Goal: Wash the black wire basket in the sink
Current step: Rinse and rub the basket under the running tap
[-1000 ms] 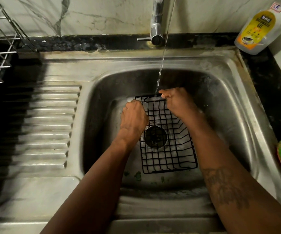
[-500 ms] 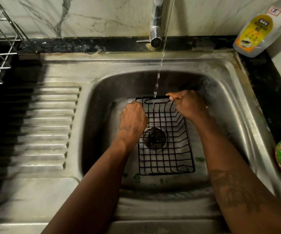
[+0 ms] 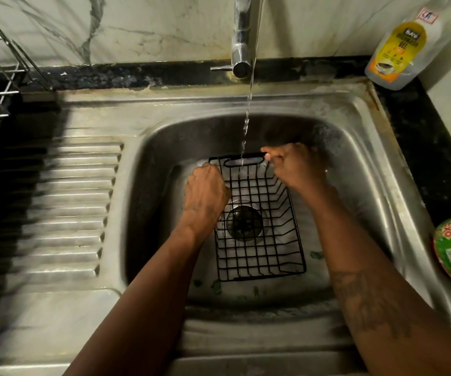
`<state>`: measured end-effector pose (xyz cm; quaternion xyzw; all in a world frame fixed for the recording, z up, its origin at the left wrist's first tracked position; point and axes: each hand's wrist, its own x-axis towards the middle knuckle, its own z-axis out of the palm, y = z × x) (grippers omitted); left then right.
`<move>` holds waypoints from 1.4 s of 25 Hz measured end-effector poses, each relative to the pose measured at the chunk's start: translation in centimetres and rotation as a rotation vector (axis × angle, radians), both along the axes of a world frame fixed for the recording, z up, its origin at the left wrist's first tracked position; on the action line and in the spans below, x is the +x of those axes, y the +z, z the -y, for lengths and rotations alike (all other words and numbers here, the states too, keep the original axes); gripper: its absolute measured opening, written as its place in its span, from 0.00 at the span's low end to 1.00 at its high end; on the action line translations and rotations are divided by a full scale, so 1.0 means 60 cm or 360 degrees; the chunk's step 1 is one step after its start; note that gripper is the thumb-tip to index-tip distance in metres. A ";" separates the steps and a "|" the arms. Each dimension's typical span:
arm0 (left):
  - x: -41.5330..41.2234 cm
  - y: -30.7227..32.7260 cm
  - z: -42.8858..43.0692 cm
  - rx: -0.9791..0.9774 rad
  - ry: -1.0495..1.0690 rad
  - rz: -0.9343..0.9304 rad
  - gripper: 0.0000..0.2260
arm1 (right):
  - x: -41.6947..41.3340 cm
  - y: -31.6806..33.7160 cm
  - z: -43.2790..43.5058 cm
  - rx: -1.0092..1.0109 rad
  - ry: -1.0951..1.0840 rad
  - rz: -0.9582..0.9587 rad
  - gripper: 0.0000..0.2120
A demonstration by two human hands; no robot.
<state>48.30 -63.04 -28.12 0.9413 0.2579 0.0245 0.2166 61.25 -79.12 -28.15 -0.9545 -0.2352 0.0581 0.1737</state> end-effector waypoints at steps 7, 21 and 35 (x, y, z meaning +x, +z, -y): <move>0.005 -0.003 0.005 -0.0022 0.0049 0.0010 0.11 | -0.021 -0.007 -0.083 -0.0005 0.0378 0.0100 0.21; 0.004 0.004 0.006 -0.0037 0.0030 -0.0002 0.08 | -0.019 -0.028 -0.036 0.0182 0.0143 0.0452 0.08; 0.001 0.020 0.007 -0.0204 0.0090 -0.0039 0.10 | -0.106 -0.047 -0.109 -0.0775 0.0222 -0.0143 0.44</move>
